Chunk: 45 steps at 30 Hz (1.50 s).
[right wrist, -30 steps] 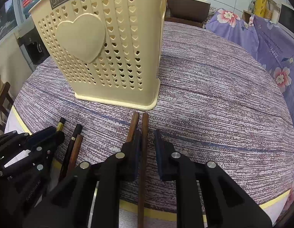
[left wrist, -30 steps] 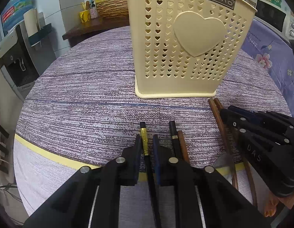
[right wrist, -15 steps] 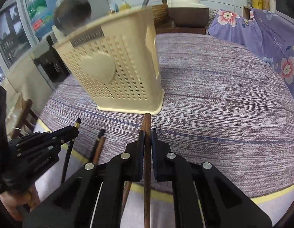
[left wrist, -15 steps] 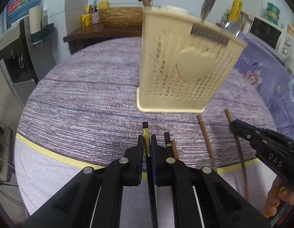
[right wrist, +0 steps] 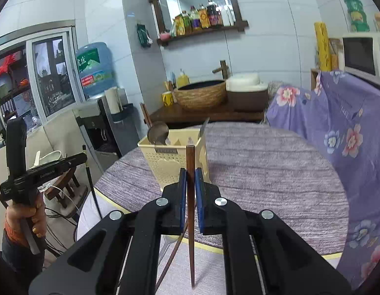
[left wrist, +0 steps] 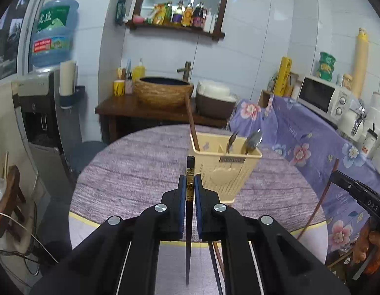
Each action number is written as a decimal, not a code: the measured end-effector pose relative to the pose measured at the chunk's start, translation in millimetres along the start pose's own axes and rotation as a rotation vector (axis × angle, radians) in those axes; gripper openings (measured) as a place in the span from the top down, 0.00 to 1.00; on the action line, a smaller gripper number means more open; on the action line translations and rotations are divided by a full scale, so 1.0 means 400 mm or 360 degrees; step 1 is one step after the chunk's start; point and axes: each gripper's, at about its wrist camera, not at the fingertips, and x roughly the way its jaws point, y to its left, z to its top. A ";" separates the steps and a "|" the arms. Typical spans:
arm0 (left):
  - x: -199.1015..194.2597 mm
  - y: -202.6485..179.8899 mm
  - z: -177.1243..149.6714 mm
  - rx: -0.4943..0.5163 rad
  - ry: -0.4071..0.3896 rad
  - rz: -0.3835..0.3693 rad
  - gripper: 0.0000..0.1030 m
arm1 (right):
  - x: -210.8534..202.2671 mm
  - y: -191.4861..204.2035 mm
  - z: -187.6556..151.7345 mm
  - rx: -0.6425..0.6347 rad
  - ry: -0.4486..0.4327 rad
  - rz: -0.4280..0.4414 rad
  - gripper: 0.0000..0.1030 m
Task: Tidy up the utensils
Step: 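Lift both held chopsticks upright and carry them above the beige holder, then lower both chopsticks into the holder and open both tools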
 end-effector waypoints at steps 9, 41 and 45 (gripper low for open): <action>0.001 -0.007 0.005 0.0000 -0.0024 0.0009 0.92 | 0.007 -0.011 0.008 -0.0002 0.0010 -0.0018 0.92; -0.016 -0.037 0.407 -0.0084 -0.0393 -0.0164 0.93 | -0.002 0.053 0.437 -0.0066 -0.0306 0.0101 0.92; 0.060 -0.055 0.402 -0.0087 -0.0397 -0.0146 0.93 | 0.064 0.062 0.431 -0.0083 -0.0327 0.0068 0.92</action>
